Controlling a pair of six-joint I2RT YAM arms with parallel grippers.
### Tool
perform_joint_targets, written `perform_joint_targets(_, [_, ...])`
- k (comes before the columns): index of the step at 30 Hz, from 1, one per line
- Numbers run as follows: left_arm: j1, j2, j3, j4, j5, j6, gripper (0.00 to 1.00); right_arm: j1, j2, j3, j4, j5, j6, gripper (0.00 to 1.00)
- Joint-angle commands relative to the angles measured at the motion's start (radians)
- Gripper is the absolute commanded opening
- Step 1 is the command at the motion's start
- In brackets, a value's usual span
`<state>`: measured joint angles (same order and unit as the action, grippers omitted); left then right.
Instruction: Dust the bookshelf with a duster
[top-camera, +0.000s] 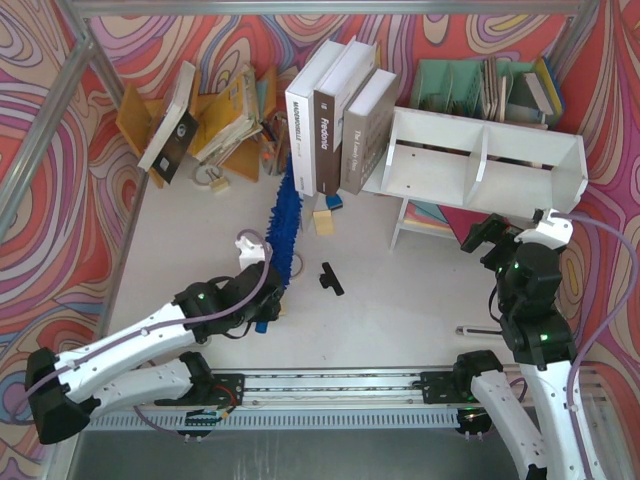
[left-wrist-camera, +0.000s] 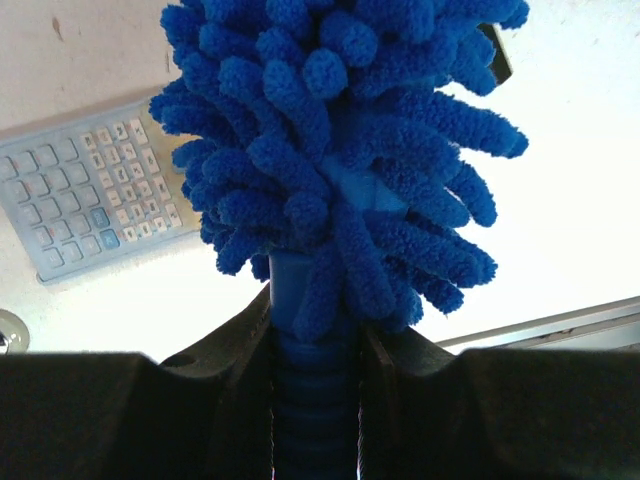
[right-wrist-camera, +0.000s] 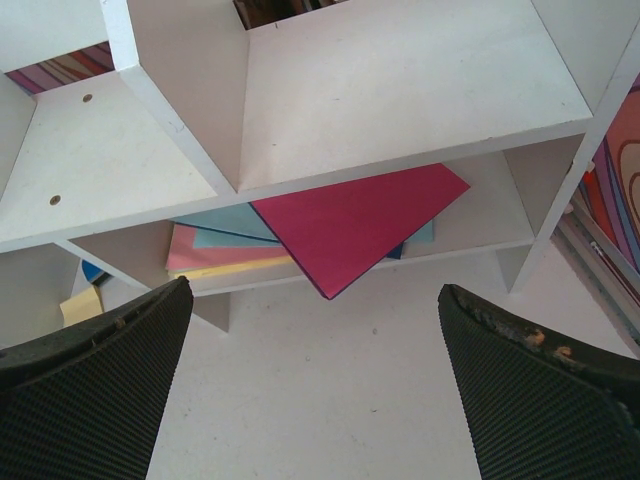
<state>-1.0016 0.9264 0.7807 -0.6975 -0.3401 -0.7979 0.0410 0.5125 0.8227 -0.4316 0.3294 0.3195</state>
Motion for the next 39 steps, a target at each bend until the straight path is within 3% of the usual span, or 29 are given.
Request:
perform_joint_targets(1, [0.003, 0.017, -0.008, 0.049, 0.012, -0.024, 0.0, 0.001, 0.001, 0.0, 0.025, 0.009, 0.008, 0.99])
perform_joint_targets(10, [0.002, -0.01, 0.211, -0.089, -0.055, 0.046, 0.0, 0.002, 0.002, -0.002, 0.03, 0.003, 0.009, 0.99])
perform_joint_targets(21, [0.003, -0.22, 0.326, -0.202, -0.14, 0.021, 0.0, 0.002, 0.014, -0.003, 0.038, -0.014, 0.006, 0.99])
perform_joint_targets(26, [0.002, -0.363, 0.293, -0.124, -0.11, 0.094, 0.0, 0.001, 0.017, -0.005, 0.039, -0.017, 0.007, 0.99])
perform_joint_targets(35, [0.003, -0.517, 0.158, 0.067, 0.11, 0.19, 0.0, 0.002, 0.036, -0.004, 0.037, -0.03, 0.005, 0.99])
perform_joint_targets(39, [0.002, -0.603, 0.095, 0.166, 0.139, 0.25, 0.0, 0.001, 0.042, -0.005, 0.034, -0.035, 0.006, 0.99])
